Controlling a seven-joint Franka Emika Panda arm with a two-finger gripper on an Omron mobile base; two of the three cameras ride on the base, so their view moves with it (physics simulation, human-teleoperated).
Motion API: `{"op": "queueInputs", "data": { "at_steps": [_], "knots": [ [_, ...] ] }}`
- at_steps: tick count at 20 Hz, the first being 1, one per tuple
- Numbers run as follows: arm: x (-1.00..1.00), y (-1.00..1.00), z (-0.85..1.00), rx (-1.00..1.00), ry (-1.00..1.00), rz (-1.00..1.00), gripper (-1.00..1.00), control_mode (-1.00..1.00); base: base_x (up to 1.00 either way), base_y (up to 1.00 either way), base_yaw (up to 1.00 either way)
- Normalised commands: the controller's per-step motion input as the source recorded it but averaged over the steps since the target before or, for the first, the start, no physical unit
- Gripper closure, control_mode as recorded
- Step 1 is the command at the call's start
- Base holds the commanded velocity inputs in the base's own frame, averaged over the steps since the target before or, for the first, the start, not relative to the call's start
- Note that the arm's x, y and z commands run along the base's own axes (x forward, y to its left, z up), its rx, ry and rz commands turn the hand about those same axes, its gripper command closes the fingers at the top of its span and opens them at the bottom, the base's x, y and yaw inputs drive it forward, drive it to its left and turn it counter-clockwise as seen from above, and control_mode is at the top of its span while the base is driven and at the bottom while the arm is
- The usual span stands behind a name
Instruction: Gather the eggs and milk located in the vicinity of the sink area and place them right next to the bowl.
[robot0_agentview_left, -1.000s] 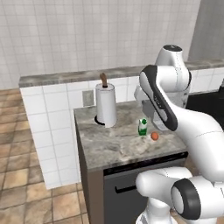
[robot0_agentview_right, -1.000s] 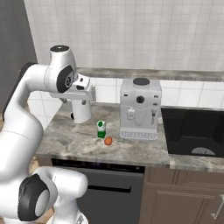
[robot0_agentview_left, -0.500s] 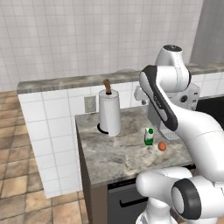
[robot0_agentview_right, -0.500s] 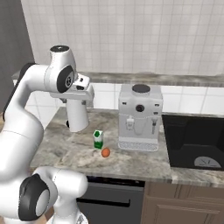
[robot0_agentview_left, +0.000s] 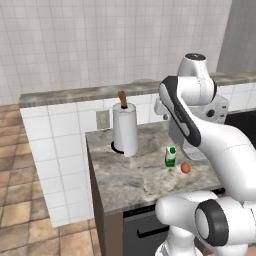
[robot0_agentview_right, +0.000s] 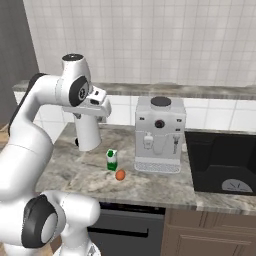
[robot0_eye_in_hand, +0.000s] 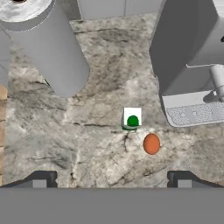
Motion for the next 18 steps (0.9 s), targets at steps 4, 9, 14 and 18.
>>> {"op": "queueInputs", "data": {
  "at_steps": [4,9,14,18],
  "knots": [
    [0.06,-0.17,-0.32,0.0,0.06,-0.23,-1.0,-1.0,0.0,0.0,0.0],
    [0.09,-0.14,-0.33,0.0,0.01,-0.21,-1.0,-1.0,0.0,0.0,0.0],
    [0.11,-0.02,-0.23,0.0,0.01,-0.07,-1.0,-1.0,0.0,0.0,0.0],
    [0.21,-0.12,-0.38,0.0,0.12,-0.04,-1.0,-1.0,0.0,0.0,0.0]
  ]
}}
